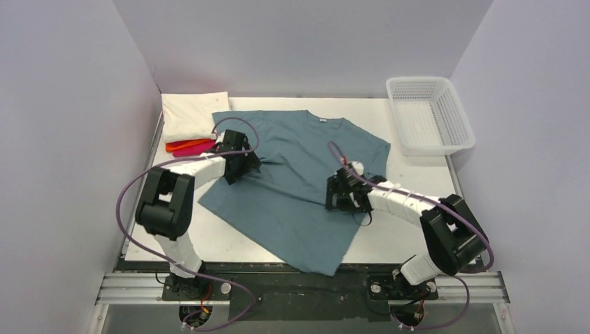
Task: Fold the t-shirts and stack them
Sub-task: Flatten out the tshirt
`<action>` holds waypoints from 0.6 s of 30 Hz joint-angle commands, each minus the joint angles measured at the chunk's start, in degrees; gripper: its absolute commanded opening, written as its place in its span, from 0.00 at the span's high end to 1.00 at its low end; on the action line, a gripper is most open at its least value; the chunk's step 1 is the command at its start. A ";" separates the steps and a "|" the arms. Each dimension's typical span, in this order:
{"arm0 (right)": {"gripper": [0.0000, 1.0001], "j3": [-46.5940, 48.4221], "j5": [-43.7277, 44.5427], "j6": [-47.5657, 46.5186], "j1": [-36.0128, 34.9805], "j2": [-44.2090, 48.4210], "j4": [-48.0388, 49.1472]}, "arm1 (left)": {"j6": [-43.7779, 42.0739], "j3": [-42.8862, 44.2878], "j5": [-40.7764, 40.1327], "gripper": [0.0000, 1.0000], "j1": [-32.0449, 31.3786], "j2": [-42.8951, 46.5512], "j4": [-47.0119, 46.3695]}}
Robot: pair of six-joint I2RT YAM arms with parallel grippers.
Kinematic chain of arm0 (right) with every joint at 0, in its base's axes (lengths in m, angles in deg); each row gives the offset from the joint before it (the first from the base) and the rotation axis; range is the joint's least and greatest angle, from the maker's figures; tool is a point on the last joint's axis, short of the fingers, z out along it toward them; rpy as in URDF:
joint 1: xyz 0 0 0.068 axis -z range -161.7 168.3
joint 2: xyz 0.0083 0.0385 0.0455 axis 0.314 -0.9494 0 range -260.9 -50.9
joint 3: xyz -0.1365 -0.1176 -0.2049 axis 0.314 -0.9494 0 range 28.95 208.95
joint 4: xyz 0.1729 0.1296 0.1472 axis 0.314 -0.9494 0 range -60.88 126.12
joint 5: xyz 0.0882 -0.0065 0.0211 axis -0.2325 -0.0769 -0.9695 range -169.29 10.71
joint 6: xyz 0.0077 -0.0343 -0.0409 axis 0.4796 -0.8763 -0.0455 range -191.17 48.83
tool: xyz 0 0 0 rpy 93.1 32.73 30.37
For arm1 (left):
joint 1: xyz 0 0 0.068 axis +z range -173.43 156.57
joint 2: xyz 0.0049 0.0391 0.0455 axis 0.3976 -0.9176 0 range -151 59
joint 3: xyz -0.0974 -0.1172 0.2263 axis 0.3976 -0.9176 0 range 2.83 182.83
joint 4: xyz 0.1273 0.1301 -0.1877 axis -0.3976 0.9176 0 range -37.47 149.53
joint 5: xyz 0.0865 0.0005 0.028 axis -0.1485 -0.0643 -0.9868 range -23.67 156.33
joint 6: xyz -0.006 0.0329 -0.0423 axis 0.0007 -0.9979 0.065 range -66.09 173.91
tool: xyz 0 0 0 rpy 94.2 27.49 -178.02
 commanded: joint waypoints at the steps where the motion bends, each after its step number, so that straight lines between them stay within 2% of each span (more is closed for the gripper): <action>1: 0.21 -3.63 -6.23 7.77 -16.16 3.45 -6.69 | -6.09 17.50 -7.58 0.07 2.82 -13.17 6.18; 2: 0.21 -2.84 -8.75 8.06 -21.49 3.22 -6.45 | -7.61 20.42 -7.40 0.07 2.87 -14.86 6.44; 4: 0.21 1.40 -13.75 5.98 -27.64 1.44 -6.78 | -10.27 29.39 -6.37 0.07 2.81 -19.26 8.38; 5: 0.21 5.15 -15.13 3.55 -29.33 0.12 -6.97 | -11.66 35.15 -6.19 0.07 2.72 -21.35 10.44; 7: 0.21 10.34 -18.25 -0.38 -32.86 -0.99 -7.11 | -13.57 40.28 -6.30 0.07 2.65 -22.32 11.68; 9: 0.21 14.61 -17.86 -3.29 -32.72 -1.04 -8.78 | -14.95 41.78 -6.44 0.07 2.78 -20.87 12.61; 12: 0.20 18.23 -17.09 -5.15 -29.10 1.28 -10.78 | -16.12 36.85 -8.39 0.07 2.78 -14.02 12.90; 18: 0.19 21.38 -12.97 -5.23 -12.74 3.59 -11.81 | -12.70 20.34 -15.22 0.06 2.78 2.98 17.14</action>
